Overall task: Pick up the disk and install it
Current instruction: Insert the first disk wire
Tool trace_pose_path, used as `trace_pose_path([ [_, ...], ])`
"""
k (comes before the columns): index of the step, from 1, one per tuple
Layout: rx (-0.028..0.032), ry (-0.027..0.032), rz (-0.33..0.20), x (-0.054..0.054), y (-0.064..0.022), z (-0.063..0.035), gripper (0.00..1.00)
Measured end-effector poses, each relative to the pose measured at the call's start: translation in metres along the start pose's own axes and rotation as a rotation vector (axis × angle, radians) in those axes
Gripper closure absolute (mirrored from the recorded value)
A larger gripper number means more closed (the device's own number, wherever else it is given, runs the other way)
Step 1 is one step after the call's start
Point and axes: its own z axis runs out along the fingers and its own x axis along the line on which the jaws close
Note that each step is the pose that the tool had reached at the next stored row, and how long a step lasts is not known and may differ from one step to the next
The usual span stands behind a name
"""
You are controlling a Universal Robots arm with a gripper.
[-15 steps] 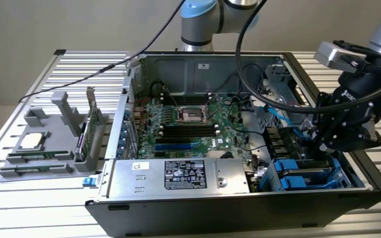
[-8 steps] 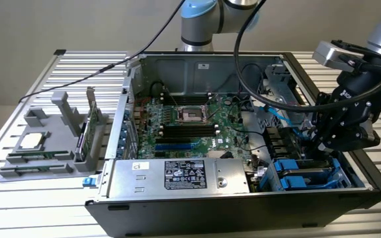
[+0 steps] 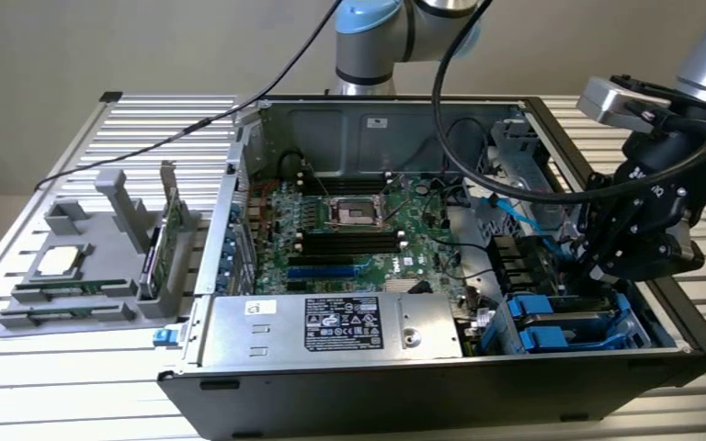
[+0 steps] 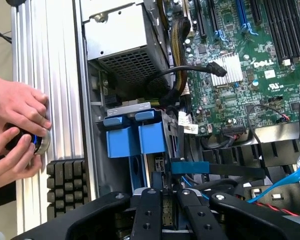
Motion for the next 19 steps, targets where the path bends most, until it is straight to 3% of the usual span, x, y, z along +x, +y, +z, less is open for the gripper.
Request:
trace_pose_path([
  [7, 0.0077, -0.001, 0.002, -0.0015, 0.0009, 0.0023, 0.82],
  [16, 0.0122, 0.0006, 0.003, -0.0019, 0.0026, 0.0034, 0.82],
  [17, 0.0131, 0.005, 0.005, -0.0019, 0.0026, 0.0034, 0.82],
  [19, 0.018, 0.0238, 0.009, -0.0031, 0.0029, 0.0031, 0.82],
])
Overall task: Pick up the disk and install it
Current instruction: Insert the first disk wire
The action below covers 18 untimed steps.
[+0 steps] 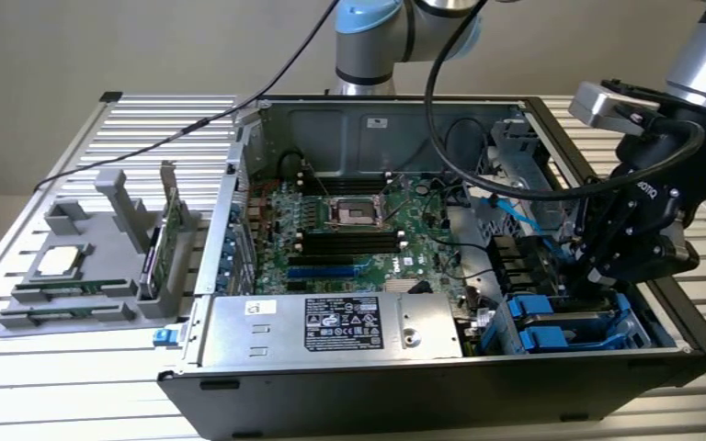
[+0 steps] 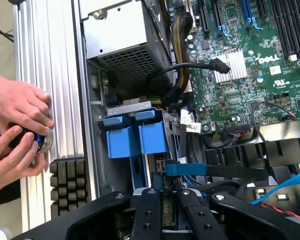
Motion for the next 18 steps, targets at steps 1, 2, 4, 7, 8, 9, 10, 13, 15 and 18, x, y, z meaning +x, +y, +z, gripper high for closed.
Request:
trace_pose_path([
  [1, 0.0013, 0.0024, 0.001, -0.0006, 0.0001, -0.0002, 0.82],
  [2, 0.0024, 0.0044, 0.001, -0.0012, 0.0003, -0.0004, 0.82],
  [4, 0.0056, 0.0067, 0.002, -0.0032, 0.0007, -0.0008, 0.82],
  [7, 0.0071, 0.0067, 0.001, -0.0036, 0.0009, -0.0008, 0.82],
  [8, 0.0073, 0.0067, 0.001, -0.0036, 0.0011, -0.0008, 0.82],
  [9, 0.0074, 0.0067, 0.001, -0.0036, 0.0012, -0.0008, 0.82],
  [10, 0.0077, 0.0069, 0.0, -0.0037, 0.0012, -0.0008, 0.82],
  [13, 0.0083, 0.0073, -0.002, -0.0036, 0.0014, -0.0007, 0.82],
  [15, 0.009, 0.0075, -0.004, -0.0036, 0.0015, -0.0007, 0.82],
  [18, 0.0105, 0.007, -0.006, -0.0032, 0.0021, -0.0006, 0.82],
])
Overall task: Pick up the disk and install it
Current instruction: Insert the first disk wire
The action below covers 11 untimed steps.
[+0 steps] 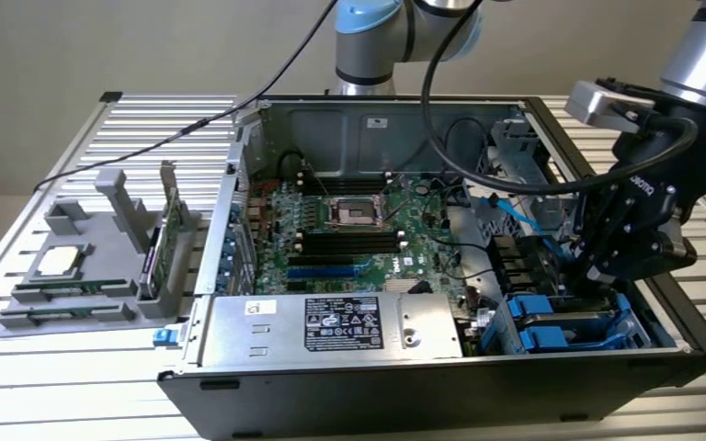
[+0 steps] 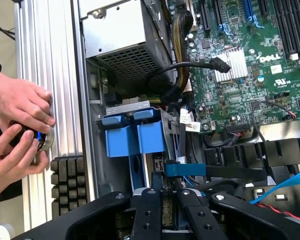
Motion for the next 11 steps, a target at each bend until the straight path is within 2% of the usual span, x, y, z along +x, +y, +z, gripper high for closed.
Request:
trace_pose_path([
  [5, 0.0034, -0.0053, -0.002, 0.0013, 0.0016, 0.0004, 0.82],
  [11, 0.0032, -0.0111, -0.004, 0.0022, 0.0019, -0.0007, 0.82],
])
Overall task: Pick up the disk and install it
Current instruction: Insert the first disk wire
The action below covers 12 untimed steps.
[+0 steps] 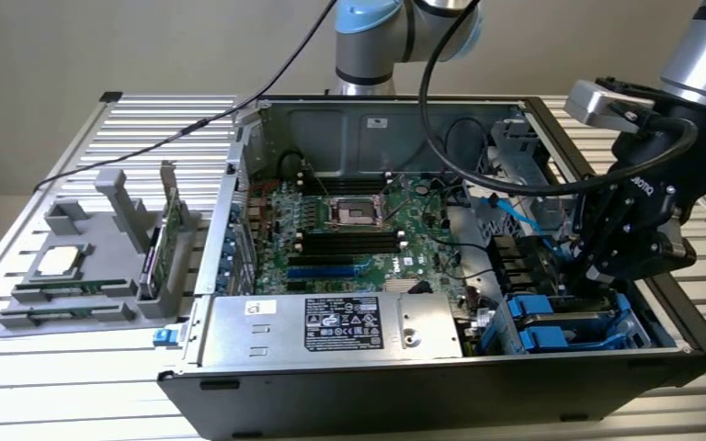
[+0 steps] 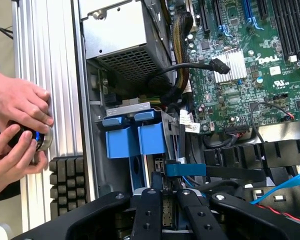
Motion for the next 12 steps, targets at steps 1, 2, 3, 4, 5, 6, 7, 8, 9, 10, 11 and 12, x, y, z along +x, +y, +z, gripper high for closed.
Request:
trace_pose_path([
  [1, 0.0001, 0.0, 0.0, 0.0, 0.0, 0.0, 0.82],
  [2, 0.0003, 0.0001, 0.0, 0.0002, 0.0, -0.0002, 0.82],
  [3, 0.0004, 0.0002, 0.0, 0.0003, 0.0, -0.0002, 0.82],
  [4, 0.0005, 0.0, -0.001, 0.0004, -0.0001, 0.0, 0.82],
  [5, 0.0007, 0.0003, -0.001, 0.0007, -0.0001, 0.0, 0.82],
  [6, 0.0007, 0.0002, -0.001, 0.0008, -0.0002, 0.0, 0.82],
  [7, 0.0008, 0.0003, -0.002, 0.0009, -0.0002, 0.0, 0.82],
  [8, 0.0009, 0.0003, -0.002, 0.0011, -0.0003, 0.0001, 0.82],
  [9, 0.0009, 0.0005, -0.002, 0.0014, -0.0004, 0.0001, 0.82],
  [10, 0.001, 0.0004, -0.002, 0.0015, -0.0006, 0.0002, 0.82],
  [11, 0.0011, 0.0005, -0.003, 0.0016, -0.0008, 0.0002, 0.82],
  [12, 0.0012, 0.0004, -0.003, 0.0017, -0.0009, 0.0002, 0.82],
])
